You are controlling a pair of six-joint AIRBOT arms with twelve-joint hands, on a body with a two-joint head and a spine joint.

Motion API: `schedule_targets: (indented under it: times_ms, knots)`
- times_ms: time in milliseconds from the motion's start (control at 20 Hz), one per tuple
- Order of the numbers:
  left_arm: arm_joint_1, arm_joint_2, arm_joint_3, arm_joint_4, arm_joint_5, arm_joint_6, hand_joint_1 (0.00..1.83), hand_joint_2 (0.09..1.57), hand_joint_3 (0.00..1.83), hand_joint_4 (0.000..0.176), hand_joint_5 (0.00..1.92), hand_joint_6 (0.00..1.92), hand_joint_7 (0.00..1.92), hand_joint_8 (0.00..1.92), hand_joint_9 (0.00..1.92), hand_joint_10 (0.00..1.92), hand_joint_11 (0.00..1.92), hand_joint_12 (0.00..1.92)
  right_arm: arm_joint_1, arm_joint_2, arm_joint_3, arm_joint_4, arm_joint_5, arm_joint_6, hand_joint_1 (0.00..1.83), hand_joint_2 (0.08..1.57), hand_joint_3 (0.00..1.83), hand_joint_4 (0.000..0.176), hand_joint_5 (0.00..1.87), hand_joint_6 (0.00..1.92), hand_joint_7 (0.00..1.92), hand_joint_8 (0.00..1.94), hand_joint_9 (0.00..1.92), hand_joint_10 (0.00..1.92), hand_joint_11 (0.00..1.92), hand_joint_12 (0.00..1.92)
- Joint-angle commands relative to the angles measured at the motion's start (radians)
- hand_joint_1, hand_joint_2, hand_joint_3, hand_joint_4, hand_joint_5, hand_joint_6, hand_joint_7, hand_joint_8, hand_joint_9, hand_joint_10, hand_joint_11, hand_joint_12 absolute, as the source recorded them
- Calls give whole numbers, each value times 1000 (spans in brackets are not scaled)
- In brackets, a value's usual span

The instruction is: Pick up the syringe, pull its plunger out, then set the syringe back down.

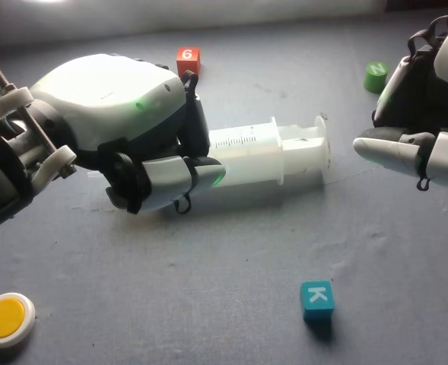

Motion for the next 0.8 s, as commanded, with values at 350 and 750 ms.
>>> schedule_targets:
  times_ms: [350, 750]
  knots:
    - [-23, 0, 0, 25, -100, 56, 0, 1245, 21, 0, 5, 4, 18, 1, 0, 0, 0, 0, 6, 6, -2, -13, 118, 8, 0, 1207, 1, 0, 60, 5, 54, 11, 39, 3, 0, 23]
    - [-50, -40, -2, -320, -171, 368, 1149, 828, 0, 0, 0, 0, 0, 0, 0, 0, 0, 0, 5, 6, 3, -13, 149, -9, 0, 1225, 6, 0, 112, 6, 108, 3, 88, 1, 0, 209]
